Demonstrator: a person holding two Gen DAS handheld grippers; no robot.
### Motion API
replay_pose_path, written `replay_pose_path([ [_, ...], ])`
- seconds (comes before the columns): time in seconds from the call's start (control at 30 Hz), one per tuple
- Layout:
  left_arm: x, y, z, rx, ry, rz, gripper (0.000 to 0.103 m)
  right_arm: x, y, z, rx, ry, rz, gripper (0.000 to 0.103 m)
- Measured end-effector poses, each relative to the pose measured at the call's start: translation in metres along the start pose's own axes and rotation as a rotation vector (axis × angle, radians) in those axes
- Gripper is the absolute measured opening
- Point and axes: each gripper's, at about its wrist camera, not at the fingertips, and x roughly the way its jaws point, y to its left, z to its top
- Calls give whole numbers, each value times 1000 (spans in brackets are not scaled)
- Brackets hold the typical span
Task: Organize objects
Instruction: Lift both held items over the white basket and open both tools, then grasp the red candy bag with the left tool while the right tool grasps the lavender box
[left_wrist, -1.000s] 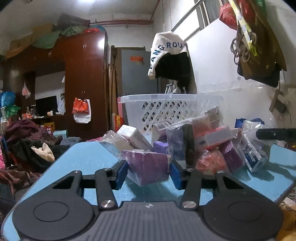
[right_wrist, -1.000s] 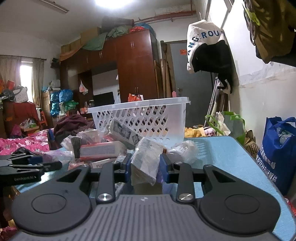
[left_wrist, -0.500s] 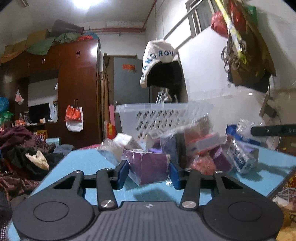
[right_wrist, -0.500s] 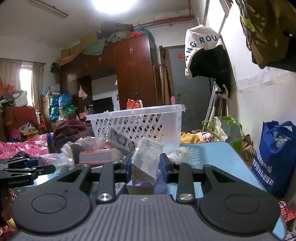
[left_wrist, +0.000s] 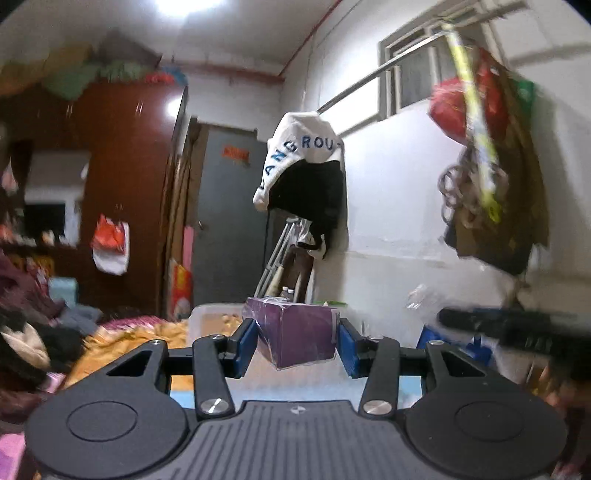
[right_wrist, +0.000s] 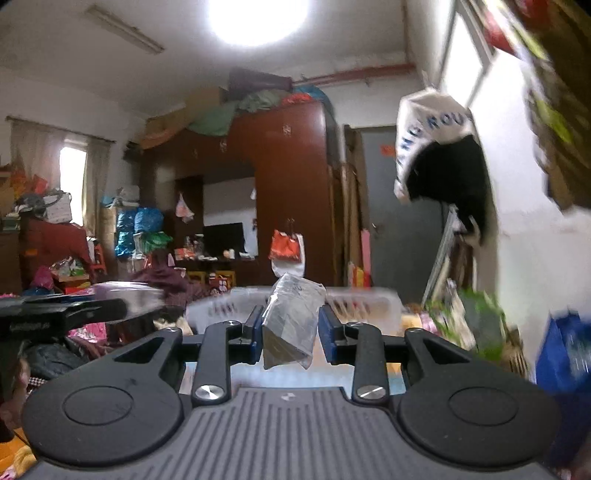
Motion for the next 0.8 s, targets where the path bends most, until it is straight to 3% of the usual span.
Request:
replay_pose_path([
  [0.07, 39, 11, 16, -49, 64, -31, 50, 35, -2, 14, 2, 30, 16, 34],
  [0.23, 115, 24, 23, -65, 205, 7, 52, 106, -10, 17, -26, 152, -24, 34],
  [0.27, 124, 25, 21, -55, 226, 17, 62, 114, -11, 15, -27, 163, -19, 36],
  [0.3, 130, 27, 20, -65, 241, 31, 73, 119, -12, 12, -31, 172, -23, 47],
  [0.33, 129, 30, 18, -76, 243, 40, 93, 121, -12, 10, -39, 189, -29, 57],
  [0.4, 115, 30, 14, -65, 201, 23, 100, 112, -10, 7, -48, 174, -58, 91],
  [0.47, 89, 29, 10, -57, 161, -7, 103, 86, -11, 2, -36, 138, -40, 103],
  [0.57, 48, 21, -2, -56, 105, -70, 103, 37, -8, -15, -9, 93, -21, 103],
  [0.63, 20, 15, -17, -32, 93, -49, 103, -2, -6, -40, 12, 46, -10, 103],
  [0.8, -50, 2, -75, 1, 12, -58, 103, -64, -3, -98, 116, 37, 58, 103],
])
